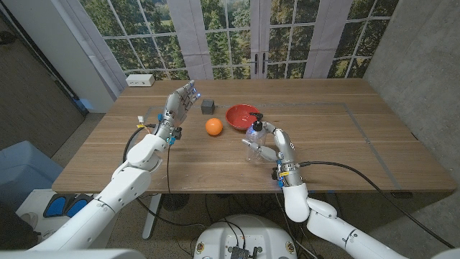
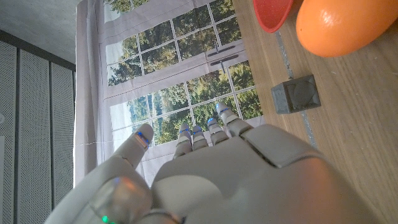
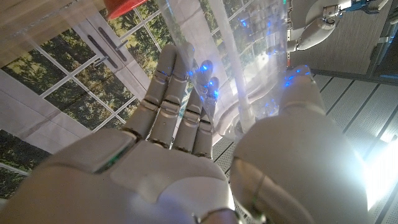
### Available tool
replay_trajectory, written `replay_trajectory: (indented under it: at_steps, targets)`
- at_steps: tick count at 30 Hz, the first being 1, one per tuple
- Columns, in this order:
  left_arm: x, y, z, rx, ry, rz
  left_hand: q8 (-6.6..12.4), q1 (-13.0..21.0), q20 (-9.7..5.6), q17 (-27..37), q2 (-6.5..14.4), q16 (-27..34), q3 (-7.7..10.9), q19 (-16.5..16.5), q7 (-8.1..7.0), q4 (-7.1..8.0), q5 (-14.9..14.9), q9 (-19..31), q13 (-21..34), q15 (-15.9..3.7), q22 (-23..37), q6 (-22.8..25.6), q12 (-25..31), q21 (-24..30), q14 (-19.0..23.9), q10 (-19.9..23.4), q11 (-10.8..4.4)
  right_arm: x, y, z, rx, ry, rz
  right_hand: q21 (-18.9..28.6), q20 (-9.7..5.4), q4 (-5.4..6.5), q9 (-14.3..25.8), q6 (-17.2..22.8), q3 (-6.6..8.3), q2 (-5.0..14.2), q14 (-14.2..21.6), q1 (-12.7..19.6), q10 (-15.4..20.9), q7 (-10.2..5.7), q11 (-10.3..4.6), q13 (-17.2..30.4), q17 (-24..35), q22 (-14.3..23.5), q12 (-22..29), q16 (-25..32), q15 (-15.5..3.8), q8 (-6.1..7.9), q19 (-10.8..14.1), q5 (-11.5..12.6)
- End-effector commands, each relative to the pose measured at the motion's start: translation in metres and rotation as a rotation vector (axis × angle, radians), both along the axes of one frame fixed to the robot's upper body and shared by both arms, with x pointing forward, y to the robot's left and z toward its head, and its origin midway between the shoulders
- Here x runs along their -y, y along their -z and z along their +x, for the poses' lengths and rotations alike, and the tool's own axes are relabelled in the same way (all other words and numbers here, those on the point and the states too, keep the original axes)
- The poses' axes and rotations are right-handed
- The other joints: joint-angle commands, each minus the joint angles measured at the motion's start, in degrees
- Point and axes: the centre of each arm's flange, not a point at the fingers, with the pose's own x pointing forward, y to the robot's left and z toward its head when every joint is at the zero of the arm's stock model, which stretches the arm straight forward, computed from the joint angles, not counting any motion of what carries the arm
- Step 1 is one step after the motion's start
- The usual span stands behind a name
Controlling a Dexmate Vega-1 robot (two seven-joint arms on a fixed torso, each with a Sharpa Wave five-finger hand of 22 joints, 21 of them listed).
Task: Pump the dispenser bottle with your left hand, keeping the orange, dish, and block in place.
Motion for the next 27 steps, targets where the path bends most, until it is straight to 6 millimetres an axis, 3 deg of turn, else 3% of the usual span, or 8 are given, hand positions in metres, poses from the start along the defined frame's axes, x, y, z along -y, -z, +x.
replay_trajectory:
  at_steps: [1, 27]
  targets:
    - [0.007, -0.002, 0.001, -0.002, -0.006, 0.000, 0.20, -0.7, -2.35, 0.1, 3.9, 0.0, 0.53, 0.6, -0.03, -0.18, 0.2, 0.2, 0.2, -2.53, 0.2, 0.6, 0.1, -0.3, 0.2, 0.5, -0.17, 0.021, -0.003, 0.000, 0.004, 0.027, 0.010, 0.8, -8.35, 0.78, 0.1, 9.0, 0.26, 14.76, 7.7, 15.0, 4.4, -9.16, -5.17, 0.1, 0.4, 0.0, -0.4, -0.2, -12.62, 0.15, -0.3, 0.4]
    - [0.009, 0.000, -0.003, -0.005, -0.011, -0.016, 0.18, -0.7, -2.35, 0.1, 3.9, 0.0, 0.59, 0.9, -0.03, -0.28, 0.2, 0.2, 0.2, -2.56, 0.3, 0.6, 0.1, -0.8, 0.2, 0.5, -0.17, 0.048, -0.008, -0.002, 0.004, 0.074, 0.042, 2.6, -8.31, 0.89, -0.2, 9.2, -0.60, 14.77, 7.6, 15.3, 4.7, -9.07, -5.10, 0.2, 1.4, -0.3, -1.5, -1.7, -12.58, 0.07, -1.8, 0.9]
